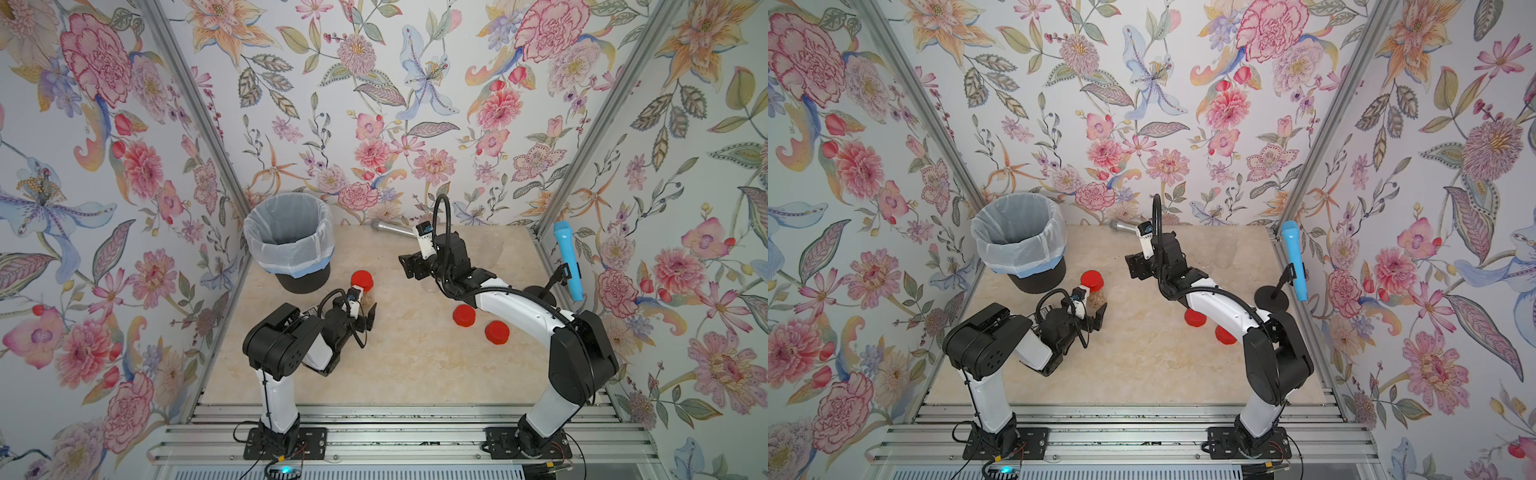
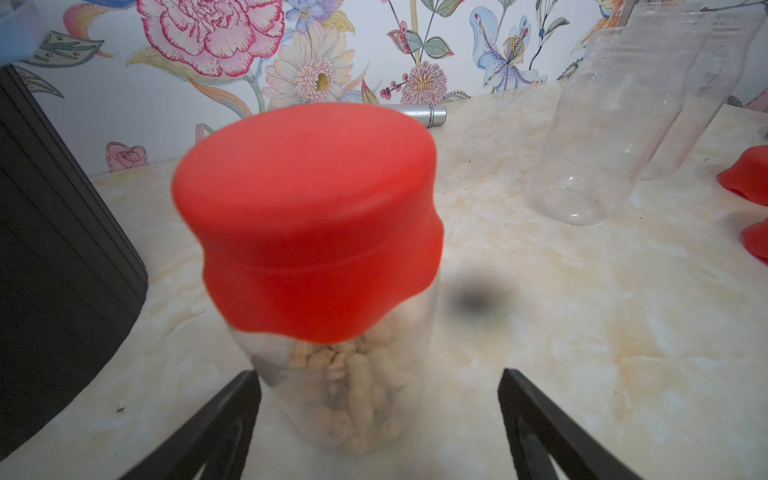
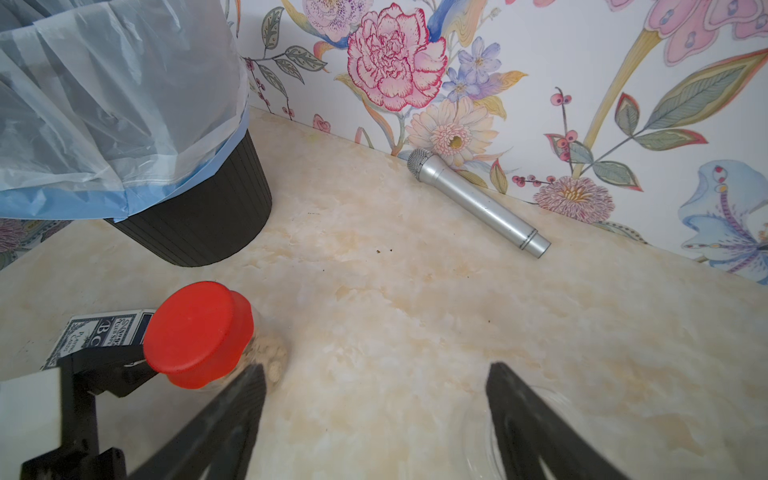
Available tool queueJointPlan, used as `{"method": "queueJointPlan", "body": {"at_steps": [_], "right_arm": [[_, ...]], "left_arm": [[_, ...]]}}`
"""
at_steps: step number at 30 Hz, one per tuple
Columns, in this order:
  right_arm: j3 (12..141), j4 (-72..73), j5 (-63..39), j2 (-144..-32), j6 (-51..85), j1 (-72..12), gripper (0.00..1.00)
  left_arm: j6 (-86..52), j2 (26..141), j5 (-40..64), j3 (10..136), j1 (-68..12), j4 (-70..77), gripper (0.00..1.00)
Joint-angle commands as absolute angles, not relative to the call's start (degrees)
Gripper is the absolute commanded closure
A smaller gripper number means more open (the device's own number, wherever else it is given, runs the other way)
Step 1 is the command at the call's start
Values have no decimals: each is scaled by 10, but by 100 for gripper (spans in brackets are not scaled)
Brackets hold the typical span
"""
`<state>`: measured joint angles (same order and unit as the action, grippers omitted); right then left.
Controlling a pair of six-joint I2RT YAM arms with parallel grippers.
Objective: Empty moldy peanuts from jars
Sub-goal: Pick up the jar from the center of the board.
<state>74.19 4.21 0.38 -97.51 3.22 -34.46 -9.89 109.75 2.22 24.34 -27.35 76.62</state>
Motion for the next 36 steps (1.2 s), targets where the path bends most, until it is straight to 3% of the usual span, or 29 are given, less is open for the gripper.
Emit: {"method": "queueJointPlan", "body": {"at_steps": [1,8,23,31,36], "right_arm": [[749,46,-6,-971,21,-339,14],[732,51,-17,-969,19,-333,16],[726,32,-44,-980,20,-327,19],[832,-98,-234,-1059,29,-328,20],[855,-115,-288,-1092,-5,-345,18]], "left_arm": [[-117,1113,5,253,-278,811,9],[-125,1124,3,265,-278,810,11],[-126,1140,20,256,-277,850,30],[-124,1143,24,253,-277,861,31],[-128,1144,21,253,-277,860,31]]}}
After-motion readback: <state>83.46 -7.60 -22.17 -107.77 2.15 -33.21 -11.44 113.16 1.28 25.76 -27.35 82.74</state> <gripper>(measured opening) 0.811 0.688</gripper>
